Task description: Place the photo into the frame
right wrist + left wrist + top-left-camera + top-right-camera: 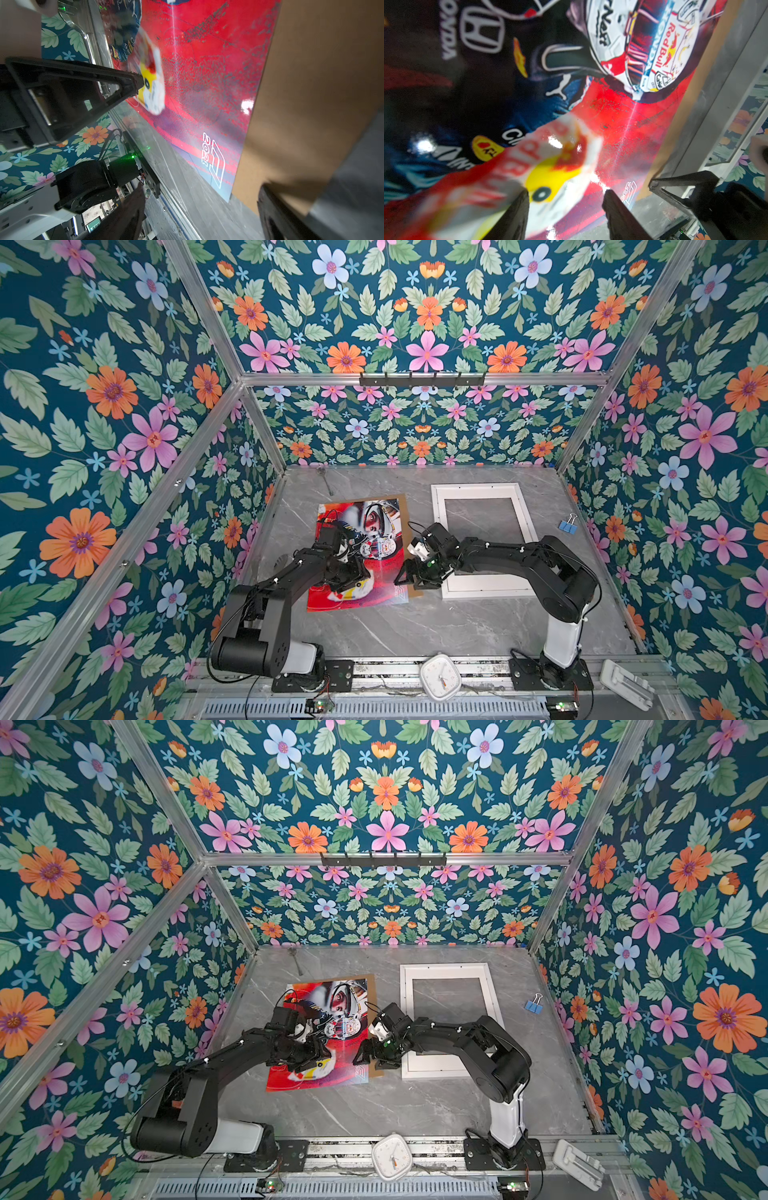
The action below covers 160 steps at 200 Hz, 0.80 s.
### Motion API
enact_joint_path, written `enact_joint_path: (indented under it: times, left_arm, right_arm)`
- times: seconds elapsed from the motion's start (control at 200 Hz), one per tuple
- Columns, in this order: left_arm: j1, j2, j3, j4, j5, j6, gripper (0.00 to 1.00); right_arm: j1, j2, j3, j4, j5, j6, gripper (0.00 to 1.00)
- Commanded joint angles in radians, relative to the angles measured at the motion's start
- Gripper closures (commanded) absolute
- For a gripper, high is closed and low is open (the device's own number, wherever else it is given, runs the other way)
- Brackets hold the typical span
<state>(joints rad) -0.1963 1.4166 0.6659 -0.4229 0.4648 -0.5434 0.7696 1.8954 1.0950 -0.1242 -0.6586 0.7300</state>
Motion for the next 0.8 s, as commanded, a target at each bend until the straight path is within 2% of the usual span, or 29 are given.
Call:
enact_joint_path:
  times: [0.0,0.795]
  left_arm:
    - [0.0,0.016,-0.017,-0.042,-0.058,0.011,0.4]
    - [-0.002,0.05,-0.022,-0.043,-0.051,0.011,0.45]
  right_arm:
    - [0.003,0.008,0.002,0.015,0.002,0.014,0.15]
    - [0.004,0.042,-0.018,0.157,-0.06,0.083,0.17]
